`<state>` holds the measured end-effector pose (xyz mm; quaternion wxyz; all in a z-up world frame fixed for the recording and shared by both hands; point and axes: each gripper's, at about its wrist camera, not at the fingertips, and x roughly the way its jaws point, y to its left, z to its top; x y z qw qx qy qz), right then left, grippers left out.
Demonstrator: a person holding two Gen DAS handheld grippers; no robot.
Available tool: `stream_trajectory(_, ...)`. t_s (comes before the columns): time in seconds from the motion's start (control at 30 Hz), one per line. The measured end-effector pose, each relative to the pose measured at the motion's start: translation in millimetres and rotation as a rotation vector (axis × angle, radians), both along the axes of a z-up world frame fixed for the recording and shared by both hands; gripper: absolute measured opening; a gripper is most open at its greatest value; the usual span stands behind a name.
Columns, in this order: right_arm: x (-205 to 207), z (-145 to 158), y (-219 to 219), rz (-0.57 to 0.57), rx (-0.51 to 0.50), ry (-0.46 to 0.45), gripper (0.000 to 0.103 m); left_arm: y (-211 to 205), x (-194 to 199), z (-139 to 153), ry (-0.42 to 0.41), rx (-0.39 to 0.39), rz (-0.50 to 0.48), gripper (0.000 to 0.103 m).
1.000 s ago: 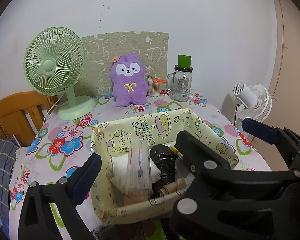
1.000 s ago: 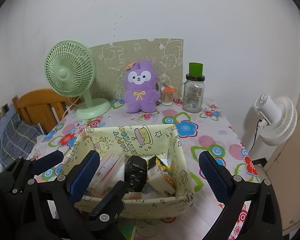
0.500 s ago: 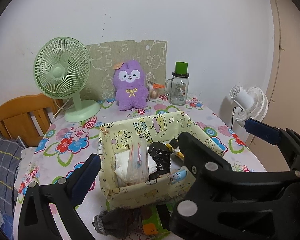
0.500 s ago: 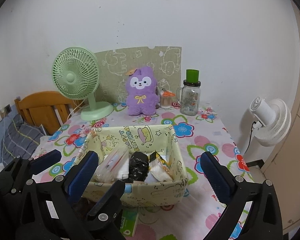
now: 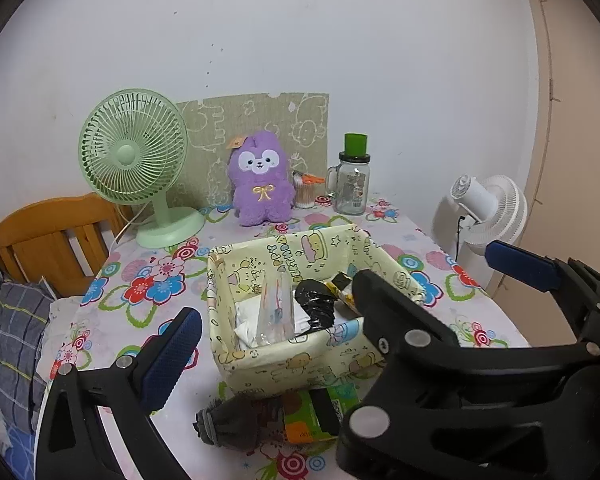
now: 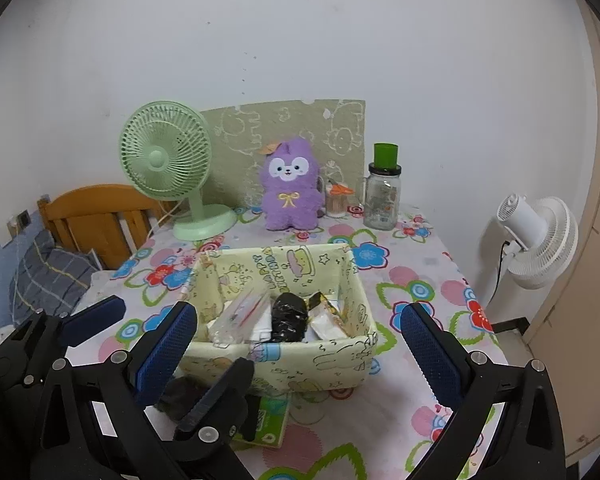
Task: Organize soft objects
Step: 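Withdraw both open grippers from the box toward the grey pouch and green tissue pack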
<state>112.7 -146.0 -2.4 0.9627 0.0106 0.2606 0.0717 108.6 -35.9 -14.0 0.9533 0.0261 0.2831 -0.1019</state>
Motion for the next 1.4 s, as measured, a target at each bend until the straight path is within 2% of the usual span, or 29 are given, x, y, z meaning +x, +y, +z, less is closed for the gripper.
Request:
stream_trajectory(0.53, -36, 5, 8, -0.017, -0.049, -0.058, 0.103, 7, -28, 3, -0.006, 0.001, 0.006, 0.103)
stream_trajectory(1.03, -51, -10, 17, -0.017, -0.072, -0.029, 0.103, 20, -46, -14, 0.027, 0.013, -0.015, 0.103)
stream_trajectory(1.4, -49, -40, 22, 0.009, -0.086, 0.037, 0.103, 23, -52, -41, 0.048, 0.057, -0.025, 0.103)
